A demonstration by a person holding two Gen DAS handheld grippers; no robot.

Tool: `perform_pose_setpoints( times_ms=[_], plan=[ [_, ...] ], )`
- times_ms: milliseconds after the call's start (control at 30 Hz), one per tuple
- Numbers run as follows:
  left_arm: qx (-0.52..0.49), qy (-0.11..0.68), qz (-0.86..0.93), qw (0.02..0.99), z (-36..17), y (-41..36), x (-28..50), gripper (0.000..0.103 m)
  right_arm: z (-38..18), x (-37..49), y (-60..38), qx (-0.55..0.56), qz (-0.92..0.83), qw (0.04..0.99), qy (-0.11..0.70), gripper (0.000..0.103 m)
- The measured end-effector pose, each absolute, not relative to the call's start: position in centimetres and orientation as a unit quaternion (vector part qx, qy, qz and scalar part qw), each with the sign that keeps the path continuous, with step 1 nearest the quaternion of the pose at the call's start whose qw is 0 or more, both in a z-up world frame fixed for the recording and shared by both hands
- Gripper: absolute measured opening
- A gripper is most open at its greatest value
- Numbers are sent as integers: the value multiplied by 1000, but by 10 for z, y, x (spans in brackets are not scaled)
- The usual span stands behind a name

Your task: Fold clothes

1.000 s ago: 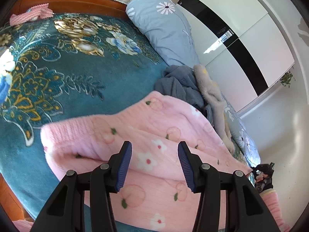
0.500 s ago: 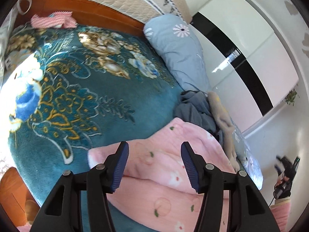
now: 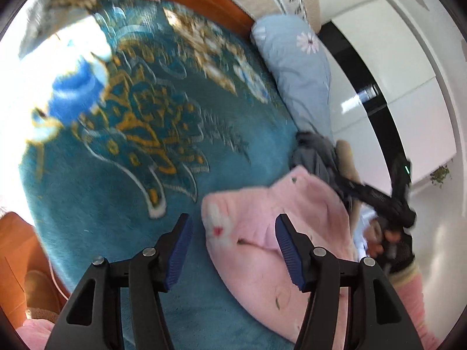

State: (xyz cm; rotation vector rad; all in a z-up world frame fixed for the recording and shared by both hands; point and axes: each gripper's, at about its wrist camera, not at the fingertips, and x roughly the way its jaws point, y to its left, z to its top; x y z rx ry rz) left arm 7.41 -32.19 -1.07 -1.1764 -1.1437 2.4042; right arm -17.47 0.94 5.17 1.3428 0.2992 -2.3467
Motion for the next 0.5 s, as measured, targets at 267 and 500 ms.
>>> perform_pose_setpoints(
  times_ms=[267,500],
  plan=[
    [-427,-395,794,174,-26,-304,56,59,21,-204,-16,534,-801,194,190,62],
    [-418,-439,771,194,-38,-314,55,48,19,-194,-20,535,-801,155,218,11]
  ],
)
